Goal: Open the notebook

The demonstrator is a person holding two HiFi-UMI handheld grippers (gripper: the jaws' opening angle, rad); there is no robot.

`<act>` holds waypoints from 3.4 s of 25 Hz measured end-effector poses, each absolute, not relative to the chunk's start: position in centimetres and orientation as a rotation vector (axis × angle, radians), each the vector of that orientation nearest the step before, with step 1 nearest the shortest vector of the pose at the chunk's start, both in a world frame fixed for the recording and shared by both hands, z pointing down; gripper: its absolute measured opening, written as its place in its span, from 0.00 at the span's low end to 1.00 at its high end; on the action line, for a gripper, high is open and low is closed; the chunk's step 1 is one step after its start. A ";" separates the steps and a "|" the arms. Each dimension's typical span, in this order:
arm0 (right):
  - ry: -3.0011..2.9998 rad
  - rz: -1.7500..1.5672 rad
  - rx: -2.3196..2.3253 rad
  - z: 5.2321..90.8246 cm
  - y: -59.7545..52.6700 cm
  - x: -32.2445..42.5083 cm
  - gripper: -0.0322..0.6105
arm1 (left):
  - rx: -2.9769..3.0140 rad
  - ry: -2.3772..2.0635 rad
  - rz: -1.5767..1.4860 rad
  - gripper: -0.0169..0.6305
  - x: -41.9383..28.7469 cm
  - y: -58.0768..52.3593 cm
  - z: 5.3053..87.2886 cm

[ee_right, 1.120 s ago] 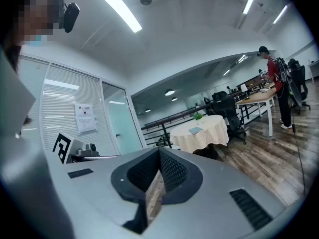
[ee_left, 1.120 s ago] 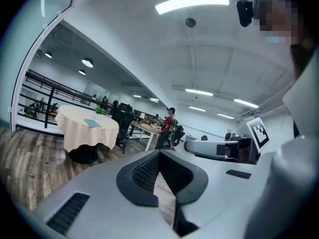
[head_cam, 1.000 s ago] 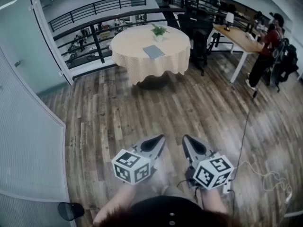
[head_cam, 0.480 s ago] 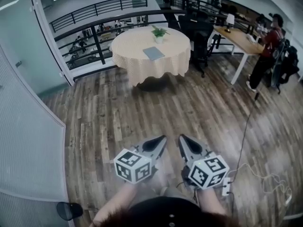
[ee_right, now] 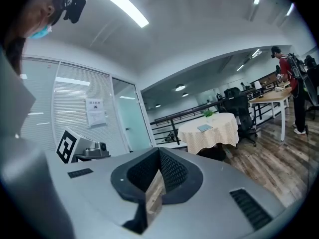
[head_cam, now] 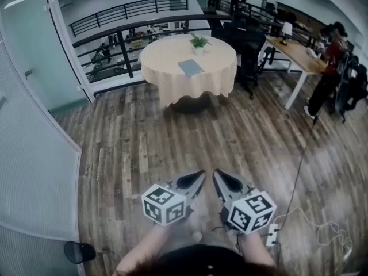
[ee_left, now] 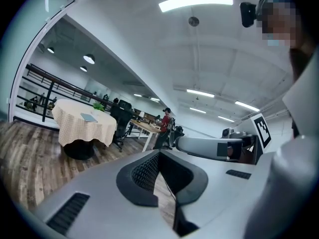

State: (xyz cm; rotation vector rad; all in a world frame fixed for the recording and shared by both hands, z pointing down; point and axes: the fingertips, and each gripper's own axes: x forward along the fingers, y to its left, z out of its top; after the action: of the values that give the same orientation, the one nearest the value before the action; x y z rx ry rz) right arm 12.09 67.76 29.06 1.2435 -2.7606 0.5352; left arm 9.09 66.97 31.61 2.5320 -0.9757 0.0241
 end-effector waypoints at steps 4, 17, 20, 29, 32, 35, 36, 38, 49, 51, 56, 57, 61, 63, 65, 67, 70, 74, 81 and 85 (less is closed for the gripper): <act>-2.752 0.556 1.264 29.8 66.9 14.0 0.07 | 2.511 -0.962 0.021 0.04 10.8 66.7 32.4; -2.729 0.584 1.260 32.4 57.2 13.1 0.07 | 2.473 -0.937 0.041 0.04 11.0 57.5 35.4; -2.723 0.576 1.265 32.7 53.1 12.3 0.07 | 2.472 -0.932 0.010 0.04 10.2 54.0 35.2; -2.738 0.562 1.368 31.3 40.2 8.3 0.07 | 2.471 -0.962 -0.011 0.04 4.4 41.2 34.0; -2.738 0.539 1.394 30.9 36.8 6.8 0.07 | 2.504 -0.944 0.004 0.04 3.5 37.7 33.6; -2.738 0.533 1.414 30.9 34.0 5.5 0.07 | 2.538 -0.928 0.025 0.04 2.7 34.9 33.2; -2.739 0.537 1.417 31.1 33.2 5.1 0.07 | 2.546 -0.927 0.033 0.04 2.4 34.1 33.2; -2.735 0.548 1.423 31.4 31.9 4.5 0.07 | 2.549 -0.928 0.044 0.04 1.7 32.9 33.4; -2.666 0.559 1.394 33.6 27.6 3.3 0.07 | 2.476 -0.925 0.037 0.04 -0.4 27.7 35.7; -2.672 0.553 1.372 33.6 26.2 3.0 0.07 | 2.468 -0.934 0.041 0.04 -0.5 26.2 36.0; -2.654 0.525 1.339 33.9 21.2 3.0 0.07 | 2.448 -0.969 0.031 0.04 -0.8 21.3 36.3; -2.646 0.498 1.336 33.9 20.2 3.0 0.07 | 2.447 -0.983 0.038 0.04 -1.0 20.3 36.4; -2.636 0.449 1.306 34.0 15.7 3.1 0.07 | 2.437 -1.015 0.060 0.04 -1.1 16.1 36.7; -2.639 0.438 1.283 33.8 13.1 3.1 0.07 | 2.429 -1.027 0.053 0.04 -0.9 13.7 36.5; -2.636 0.411 1.265 33.6 10.6 3.0 0.07 | 2.422 -1.043 0.051 0.04 -0.9 11.5 36.2; -2.637 0.390 1.256 33.3 8.1 3.1 0.07 | 2.420 -1.061 0.059 0.04 -0.9 9.2 35.9; -2.648 0.392 1.243 33.0 4.6 3.5 0.07 | 2.414 -1.093 0.068 0.04 -0.9 6.0 35.8; -2.656 0.390 1.209 33.4 0.9 3.8 0.07 | 2.419 -1.116 0.069 0.04 -0.2 2.3 35.7; -2.661 0.370 1.128 34.1 -4.7 4.1 0.07 | 2.416 -1.156 0.041 0.04 1.0 -3.4 35.7; -2.660 0.362 1.088 34.5 -6.5 4.0 0.07 | 2.381 -1.181 0.026 0.04 1.2 -5.1 36.3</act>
State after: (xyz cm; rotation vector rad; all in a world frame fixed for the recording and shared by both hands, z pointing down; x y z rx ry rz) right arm 4.01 -6.49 34.45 1.0884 -2.6602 0.3616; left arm 1.23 -5.12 36.28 2.3809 -1.1809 0.0263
